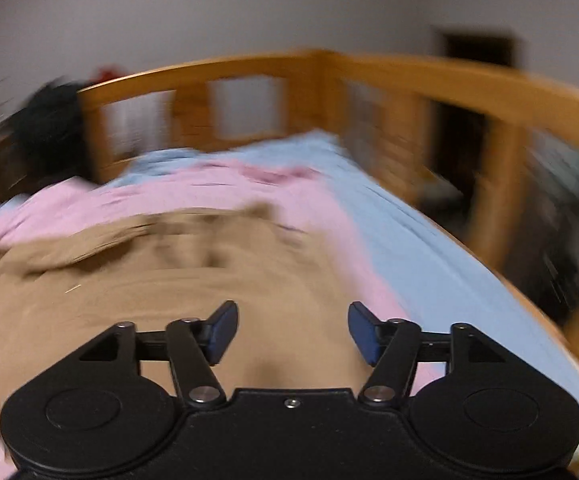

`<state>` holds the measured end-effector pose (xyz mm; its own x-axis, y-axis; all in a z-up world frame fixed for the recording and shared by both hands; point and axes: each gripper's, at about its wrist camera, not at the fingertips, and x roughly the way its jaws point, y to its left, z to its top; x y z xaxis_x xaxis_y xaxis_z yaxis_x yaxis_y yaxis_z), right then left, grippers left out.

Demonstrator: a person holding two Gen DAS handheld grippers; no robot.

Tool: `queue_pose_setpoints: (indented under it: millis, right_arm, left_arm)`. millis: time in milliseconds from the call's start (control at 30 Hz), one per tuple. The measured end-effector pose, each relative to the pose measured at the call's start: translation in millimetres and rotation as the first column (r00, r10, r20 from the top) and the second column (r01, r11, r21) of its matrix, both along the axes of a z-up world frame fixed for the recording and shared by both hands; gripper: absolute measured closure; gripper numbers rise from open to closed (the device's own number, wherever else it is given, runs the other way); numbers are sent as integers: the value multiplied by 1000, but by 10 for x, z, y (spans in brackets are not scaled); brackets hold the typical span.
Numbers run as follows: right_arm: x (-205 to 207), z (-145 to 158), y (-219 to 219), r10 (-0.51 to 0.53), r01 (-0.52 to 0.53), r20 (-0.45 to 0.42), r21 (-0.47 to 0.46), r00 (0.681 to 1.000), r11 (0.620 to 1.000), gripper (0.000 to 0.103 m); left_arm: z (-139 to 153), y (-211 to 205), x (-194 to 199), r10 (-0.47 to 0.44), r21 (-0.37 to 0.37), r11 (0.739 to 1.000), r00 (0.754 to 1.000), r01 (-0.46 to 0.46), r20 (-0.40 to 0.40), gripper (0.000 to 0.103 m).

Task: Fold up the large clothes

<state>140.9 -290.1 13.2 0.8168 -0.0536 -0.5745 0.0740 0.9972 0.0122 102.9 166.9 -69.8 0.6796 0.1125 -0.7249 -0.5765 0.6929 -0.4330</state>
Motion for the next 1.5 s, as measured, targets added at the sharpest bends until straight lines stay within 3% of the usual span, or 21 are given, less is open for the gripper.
queue_pose_setpoints:
  millis: [100, 167, 200, 267, 333, 433, 567, 667, 733, 767, 833, 900, 1000, 1100, 1133, 1200, 1300, 1433, 1500]
  right_arm:
    - [159, -153, 418, 257, -256, 21, -48, 966, 966, 35]
    - [259, -289, 706, 396, -393, 14, -89, 918, 915, 36]
    - [285, -358, 831, 446, -440, 16, -129, 895, 889, 36]
    - [321, -475, 1003, 489, -477, 15, -198, 872, 857, 37]
    - [368, -548, 1076, 500, -487, 17, -200, 866, 850, 38]
    - [441, -587, 1002, 486, -480, 13, -133, 874, 867, 38]
    - [462, -613, 941, 480, -477, 16, -80, 877, 875, 38]
    - [470, -619, 926, 467, -467, 13, -35, 884, 884, 38]
    - [501, -571, 831, 456, -456, 24, 51, 890, 888, 44]
    - [520, -514, 735, 437, -439, 42, 125, 898, 890, 49]
    - [570, -349, 502, 364, -372, 81, 261, 928, 891, 49]
    - [646, -144, 233, 297, -311, 96, 394, 950, 865, 49]
    - [817, 79, -240, 290, -268, 73, 639, 954, 721, 48]
    - [989, 112, -642, 379, -222, 28, 850, 925, 478, 20]
    - [1036, 89, -733, 400, -188, 7, 891, 917, 413, 19]
    - [1120, 48, -815, 446, -151, -18, 928, 895, 340, 17]
    - [1272, 10, -777, 499, -138, -50, 932, 865, 334, 17]
    - [1557, 10, -616, 572, -186, -81, 901, 816, 391, 18]
    - [1648, 7, -599, 594, -204, -99, 884, 798, 421, 18]
  left_arm:
    - [25, -35, 74, 22, 49, 999, 1000, -21, -18, 44]
    - [44, -42, 110, 57, 89, 995, 997, -52, -54, 65]
    - [65, -38, 104, 68, 102, 993, 997, -62, -48, 78]
    - [149, -44, 55, 74, 116, 991, 997, -73, -5, 94]
    - [266, -101, 17, 35, 153, 987, 998, -43, 59, 95]
    - [542, -389, 34, -80, 307, 951, 990, 41, 116, 97]
    - [976, -768, 109, -258, 393, 906, 943, 161, 210, 98]
    - [1326, -1132, 264, -419, 455, 844, 878, 283, 232, 99]
    - [1490, -1397, 376, -511, 491, 795, 830, 357, 223, 99]
    - [1555, -1532, 427, -554, 512, 765, 805, 391, 212, 99]
    - [1636, -1839, 533, -635, 554, 695, 753, 459, 173, 99]
    - [1649, -2145, 606, -702, 592, 620, 700, 514, 127, 99]
    - [1572, -2573, 664, -775, 621, 521, 630, 585, 57, 99]
    - [1430, -2934, 669, -827, 629, 442, 562, 640, 10, 99]
    - [1382, -3038, 662, -840, 630, 418, 543, 654, -6, 99]
    - [1285, -3231, 618, -865, 630, 370, 500, 683, -34, 99]
    - [1127, -3446, 576, -898, 610, 305, 433, 731, -70, 100]
    - [963, -3643, 482, -930, 583, 228, 352, 780, -108, 100]
    - [888, -3711, 449, -937, 574, 201, 326, 793, -122, 100]
